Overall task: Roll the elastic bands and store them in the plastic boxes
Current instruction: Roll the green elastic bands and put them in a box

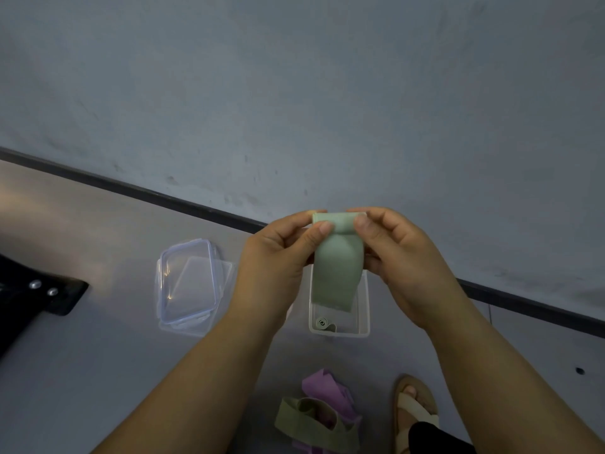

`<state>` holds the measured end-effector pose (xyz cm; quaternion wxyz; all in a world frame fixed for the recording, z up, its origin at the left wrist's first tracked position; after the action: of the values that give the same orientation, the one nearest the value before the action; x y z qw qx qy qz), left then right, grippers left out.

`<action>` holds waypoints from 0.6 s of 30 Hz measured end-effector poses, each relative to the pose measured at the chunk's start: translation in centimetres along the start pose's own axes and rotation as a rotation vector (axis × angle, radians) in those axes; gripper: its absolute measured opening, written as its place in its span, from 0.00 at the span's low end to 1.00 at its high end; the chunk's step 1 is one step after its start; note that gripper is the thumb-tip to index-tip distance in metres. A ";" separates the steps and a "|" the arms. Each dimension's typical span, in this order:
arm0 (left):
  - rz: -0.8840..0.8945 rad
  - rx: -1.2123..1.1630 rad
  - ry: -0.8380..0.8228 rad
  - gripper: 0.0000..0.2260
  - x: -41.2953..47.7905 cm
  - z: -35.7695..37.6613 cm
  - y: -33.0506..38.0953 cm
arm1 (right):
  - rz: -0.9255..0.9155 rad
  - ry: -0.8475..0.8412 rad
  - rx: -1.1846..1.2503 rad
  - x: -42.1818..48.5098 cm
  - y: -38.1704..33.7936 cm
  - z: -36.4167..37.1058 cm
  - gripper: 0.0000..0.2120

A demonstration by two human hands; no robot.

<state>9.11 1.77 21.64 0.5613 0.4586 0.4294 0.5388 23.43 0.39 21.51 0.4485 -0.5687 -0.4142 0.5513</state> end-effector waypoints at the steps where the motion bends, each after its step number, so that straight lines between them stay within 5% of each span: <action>1: -0.003 0.005 -0.016 0.07 0.0 0.1 0.0 | -0.011 0.014 -0.012 -0.1 -0.1 0.0 0.24; 7: -0.042 -0.010 -0.087 0.08 -0.2 0.2 0.0 | -0.076 0.053 -0.061 0.0 -0.5 -0.1 0.12; 18: -0.058 0.096 -0.129 0.05 0.0 -0.4 0.1 | -0.124 -0.002 -0.111 0.1 -0.1 -0.3 0.07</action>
<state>8.68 1.84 21.66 0.5808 0.5060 0.4307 0.4702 23.72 0.51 21.53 0.4493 -0.5653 -0.4791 0.4990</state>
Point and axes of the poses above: each hand's wrist, its own x-axis towards the middle knuckle, its own z-axis out of the palm, y = z × x, the point moved 1 cm from there along x, towards the middle knuckle, and after that the axes turned 6 degrees about z, right-handed, at the moved point
